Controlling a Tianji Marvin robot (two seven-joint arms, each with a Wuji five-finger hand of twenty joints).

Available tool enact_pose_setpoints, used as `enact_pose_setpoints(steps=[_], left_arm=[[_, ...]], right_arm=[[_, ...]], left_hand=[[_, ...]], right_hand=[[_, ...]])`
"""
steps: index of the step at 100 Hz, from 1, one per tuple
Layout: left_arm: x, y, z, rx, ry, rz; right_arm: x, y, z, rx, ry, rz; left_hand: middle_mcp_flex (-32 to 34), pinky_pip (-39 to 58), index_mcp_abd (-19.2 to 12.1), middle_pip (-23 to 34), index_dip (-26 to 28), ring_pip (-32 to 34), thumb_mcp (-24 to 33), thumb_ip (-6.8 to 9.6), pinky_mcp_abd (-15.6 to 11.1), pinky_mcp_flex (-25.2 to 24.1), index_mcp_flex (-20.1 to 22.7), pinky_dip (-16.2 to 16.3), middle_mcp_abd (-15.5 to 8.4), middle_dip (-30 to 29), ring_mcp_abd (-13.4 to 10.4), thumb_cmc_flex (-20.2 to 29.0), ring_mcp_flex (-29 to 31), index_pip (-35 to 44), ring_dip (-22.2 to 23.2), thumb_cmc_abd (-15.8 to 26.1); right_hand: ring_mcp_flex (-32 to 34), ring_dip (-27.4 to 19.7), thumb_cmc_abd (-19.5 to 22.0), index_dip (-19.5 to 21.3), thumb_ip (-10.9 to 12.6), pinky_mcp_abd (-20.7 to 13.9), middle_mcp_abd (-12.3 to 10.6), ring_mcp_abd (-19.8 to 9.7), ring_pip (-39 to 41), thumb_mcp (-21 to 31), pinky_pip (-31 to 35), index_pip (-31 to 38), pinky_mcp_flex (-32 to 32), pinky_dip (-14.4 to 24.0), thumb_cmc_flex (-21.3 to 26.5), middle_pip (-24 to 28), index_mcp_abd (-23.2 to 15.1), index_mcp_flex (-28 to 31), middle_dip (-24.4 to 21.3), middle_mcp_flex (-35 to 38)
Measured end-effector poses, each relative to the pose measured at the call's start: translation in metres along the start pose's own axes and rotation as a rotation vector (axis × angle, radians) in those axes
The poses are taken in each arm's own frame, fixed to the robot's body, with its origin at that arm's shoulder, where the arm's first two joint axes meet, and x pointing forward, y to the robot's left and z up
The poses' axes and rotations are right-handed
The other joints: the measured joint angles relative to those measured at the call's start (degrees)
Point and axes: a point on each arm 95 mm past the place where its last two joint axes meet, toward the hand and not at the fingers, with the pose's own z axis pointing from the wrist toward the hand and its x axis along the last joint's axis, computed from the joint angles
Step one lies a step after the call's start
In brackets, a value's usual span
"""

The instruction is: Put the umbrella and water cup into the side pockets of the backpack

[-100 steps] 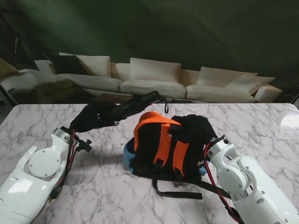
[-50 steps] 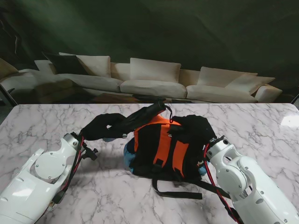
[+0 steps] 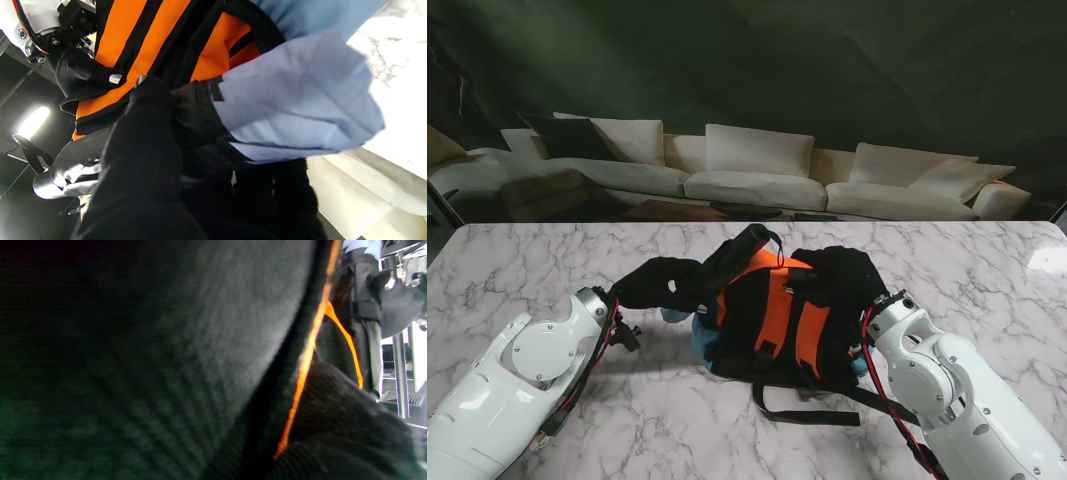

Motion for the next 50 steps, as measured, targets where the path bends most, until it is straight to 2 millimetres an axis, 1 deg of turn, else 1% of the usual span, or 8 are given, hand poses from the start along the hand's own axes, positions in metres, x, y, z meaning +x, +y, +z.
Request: enact_pose_setpoints(steps=[6,14,24,33,44,50], left_arm=[[0.0000,-0.0003,0.0000,-0.005,0.000,0.003],[0.0002,-0.0008,-0.0002,0.004,0.003,0.005],[0.0003,-0.0029,-0.0018,0.110,0.006,-0.009],[0.0010,-0.0011,-0.0026,0.181,0.014,-0.077],[0.0018,0.0020,-0.0009,0.211,0.020,-0.092],[0.0010,0.0033,-0.0008,0.226,0.022,-0.106]], right_arm=[[0.0000,0.0000,0.0000,0.000,0.000,0.000],[0.0001,0.0000,0.0000,-0.001,0.001,0.000],[0.0000,0.0004,0.0002,-0.002,0.002,0.000],[0.0000,0.0005,0.0003,-0.003,0.002,0.001],[0.0002,0.0006,0.0004,-0.003,0.003,0.001],[0.0003,0.0007,0.0005,-0.003,0.003,0.001]], left_hand=[[0.57,1.36,0.00,0.00,-0.34,0.62,-0.04,0.00,0.00,0.21,0.60,0.65,-0.01,0.00,0.00,0.00,0.00,0.00,0.90,0.00],[1.48,2.30,0.00,0.02,-0.37,0.98,-0.91,0.00,0.00,2.24,1.46,1.33,-0.01,0.00,0.00,0.00,1.42,0.01,1.73,0.00],[2.31,4.22,0.00,1.51,-0.55,4.28,-2.04,0.00,0.56,3.49,2.70,1.85,-0.01,-0.12,0.59,-0.01,2.48,0.01,3.94,-0.01],[2.87,4.30,0.00,1.56,-1.26,5.78,-2.41,-0.01,0.62,3.50,2.85,1.97,-0.01,-1.78,0.61,-0.04,2.49,0.01,4.25,-0.01],[3.31,4.30,0.00,1.48,-2.55,5.79,-2.41,-0.01,0.80,-0.23,3.30,1.97,-0.06,-3.90,0.56,-0.07,2.34,0.01,4.27,-0.03],[3.56,1.37,0.00,0.75,-3.24,5.78,-2.41,-0.01,0.84,-4.93,3.36,1.99,-0.12,-4.65,0.06,-0.09,0.61,0.01,4.16,-0.04]], right_hand=[[0.00,0.00,0.00,0.00,0.00,0.00,0.00,0.00,0.00,0.00,0.00,0.00,0.00,0.00,0.00,-0.03,0.00,0.00,0.00,0.00],[0.00,0.00,0.00,0.00,0.00,0.00,0.00,0.00,0.00,0.00,0.00,0.00,0.00,0.00,0.01,-0.04,0.00,0.00,0.00,0.00],[0.00,0.00,0.00,-0.01,0.00,0.00,0.00,0.00,0.00,0.00,0.00,0.00,0.00,0.00,0.01,-0.05,0.00,0.00,0.00,0.00],[0.00,0.00,0.00,-0.01,0.00,0.00,0.00,0.00,0.00,0.00,0.00,0.00,0.00,0.00,0.01,-0.05,0.00,0.00,0.00,0.00],[0.00,0.00,0.00,0.00,0.00,0.00,0.00,0.00,0.00,0.00,0.00,0.00,0.00,0.00,0.01,-0.05,0.00,0.00,0.00,0.00],[0.00,0.00,0.00,-0.01,0.00,0.00,0.00,0.00,0.00,0.00,0.00,0.00,0.00,0.00,0.01,-0.05,0.00,0.00,0.00,0.00]])
